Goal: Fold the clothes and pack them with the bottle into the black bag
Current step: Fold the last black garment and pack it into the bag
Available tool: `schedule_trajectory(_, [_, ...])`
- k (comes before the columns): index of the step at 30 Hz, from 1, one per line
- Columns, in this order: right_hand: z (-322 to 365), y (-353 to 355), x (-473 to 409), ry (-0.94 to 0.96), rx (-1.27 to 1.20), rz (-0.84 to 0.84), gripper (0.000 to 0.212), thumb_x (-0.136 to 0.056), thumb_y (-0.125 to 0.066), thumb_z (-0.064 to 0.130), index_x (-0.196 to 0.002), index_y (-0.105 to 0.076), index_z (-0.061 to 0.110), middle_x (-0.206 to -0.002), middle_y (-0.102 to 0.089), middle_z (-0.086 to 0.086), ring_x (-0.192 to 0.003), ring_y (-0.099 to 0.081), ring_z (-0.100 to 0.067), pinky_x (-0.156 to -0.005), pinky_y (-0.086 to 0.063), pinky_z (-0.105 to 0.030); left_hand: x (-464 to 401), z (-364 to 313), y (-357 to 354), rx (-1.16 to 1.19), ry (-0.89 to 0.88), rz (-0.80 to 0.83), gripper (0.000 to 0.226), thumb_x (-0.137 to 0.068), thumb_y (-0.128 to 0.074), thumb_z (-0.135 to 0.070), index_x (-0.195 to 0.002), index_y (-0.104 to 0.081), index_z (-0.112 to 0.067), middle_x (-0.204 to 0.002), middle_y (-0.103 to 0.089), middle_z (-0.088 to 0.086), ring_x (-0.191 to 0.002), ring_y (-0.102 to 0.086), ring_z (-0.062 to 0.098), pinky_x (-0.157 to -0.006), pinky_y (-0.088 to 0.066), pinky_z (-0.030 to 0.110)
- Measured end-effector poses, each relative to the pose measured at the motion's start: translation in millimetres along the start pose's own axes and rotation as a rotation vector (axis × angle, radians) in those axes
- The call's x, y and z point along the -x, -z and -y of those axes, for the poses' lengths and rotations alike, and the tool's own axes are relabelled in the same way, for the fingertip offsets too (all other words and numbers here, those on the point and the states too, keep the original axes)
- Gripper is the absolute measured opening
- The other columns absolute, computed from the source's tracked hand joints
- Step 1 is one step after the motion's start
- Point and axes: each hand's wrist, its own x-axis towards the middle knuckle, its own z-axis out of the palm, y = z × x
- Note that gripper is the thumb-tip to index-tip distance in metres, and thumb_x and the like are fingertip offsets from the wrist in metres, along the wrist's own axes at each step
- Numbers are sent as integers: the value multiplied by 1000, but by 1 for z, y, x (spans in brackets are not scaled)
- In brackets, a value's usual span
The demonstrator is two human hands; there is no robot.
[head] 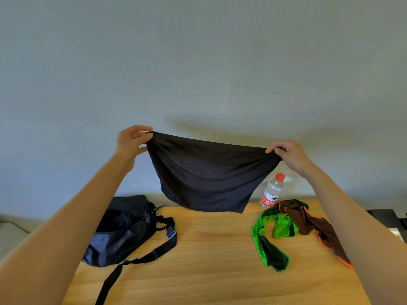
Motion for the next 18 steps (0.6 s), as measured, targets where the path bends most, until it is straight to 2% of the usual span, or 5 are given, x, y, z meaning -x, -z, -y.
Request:
schedule_trajectory(5, [-3, 0, -3, -11, 91, 37, 38, -90, -37, -10, -83, -71, 4, -94, -62, -7, -90, -53, -19, -69, -38, -23, 3, 0, -7, -1, 0, -7, 14, -90, -59, -4, -102, -64, -11, -89, -64, 4, -85, -63, 15, -72, -53, 22])
schedule_trajectory(11, [-2, -3, -1, 10, 129, 54, 6, -82, -67, 6, -84, -72, 3, -86, -64, -8, -83, -57, -19, -70, -40, -25, 5, 4, -11, 18, 26, -26, 15, -89, -61, -5, -104, -65, -9, -87, -64, 4, -84, -63, 15, -71, -54, 22])
schedule_trajectory(13, [-4, -3, -3, 17, 192, 86, 9, -78, -74, 7, -85, -70, 4, -87, -61, -8, -83, -55, -21, -67, -39, -25, 6, 6, -12, 20, 31, -30, 16, -89, -61, -4, -105, -64, -8, -88, -64, 5, -85, -63, 16, -72, -55, 23])
schedule_trajectory(16, [-7, -4, -3, 46, 238, 84, 8, -77, -73, 2, -84, -68, 1, -85, -57, -7, -81, -51, -20, -61, -36, -17, 7, 7, -13, 17, 32, -39, 16, -89, -60, -4, -104, -64, -8, -89, -64, 5, -85, -63, 16, -73, -54, 24])
schedule_trajectory(18, [-11, -4, -4, 61, 229, 61, 5, -78, -72, 2, -80, -67, 2, -82, -58, -9, -79, -51, -21, -60, -36, -20, 8, 8, -14, 12, 30, -41, 16, -90, -60, -4, -105, -64, -7, -88, -64, 5, -84, -63, 15, -72, -54, 23])
